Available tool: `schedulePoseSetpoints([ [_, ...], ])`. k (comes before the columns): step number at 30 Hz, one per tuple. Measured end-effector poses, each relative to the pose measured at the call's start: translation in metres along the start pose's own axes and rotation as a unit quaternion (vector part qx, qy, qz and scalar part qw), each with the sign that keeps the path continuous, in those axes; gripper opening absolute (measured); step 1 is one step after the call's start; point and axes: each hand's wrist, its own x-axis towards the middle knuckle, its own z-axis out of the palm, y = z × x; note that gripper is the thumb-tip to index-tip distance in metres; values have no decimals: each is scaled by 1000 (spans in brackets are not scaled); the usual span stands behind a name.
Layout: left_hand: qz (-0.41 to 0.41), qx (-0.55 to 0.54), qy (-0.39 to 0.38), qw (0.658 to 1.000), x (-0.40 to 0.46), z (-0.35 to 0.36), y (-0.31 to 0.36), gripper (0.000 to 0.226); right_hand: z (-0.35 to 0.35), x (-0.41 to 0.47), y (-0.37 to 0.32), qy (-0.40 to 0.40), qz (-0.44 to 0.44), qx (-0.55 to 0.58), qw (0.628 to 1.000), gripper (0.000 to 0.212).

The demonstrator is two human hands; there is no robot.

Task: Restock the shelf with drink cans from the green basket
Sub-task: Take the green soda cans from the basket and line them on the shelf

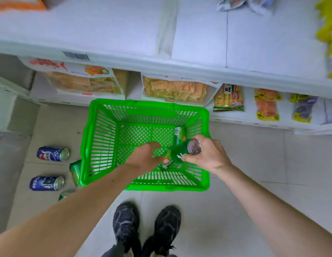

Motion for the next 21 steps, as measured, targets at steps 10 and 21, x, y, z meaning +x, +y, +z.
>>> schedulePoseSetpoints([
  [10,112,-118,38,986,-119,-160,155,62,-245,-135,-115,103,-47,80,990,41],
  [21,281,-190,22,941,-267,-302,330,67,-459,-282,-210,208,-84,101,969,46],
])
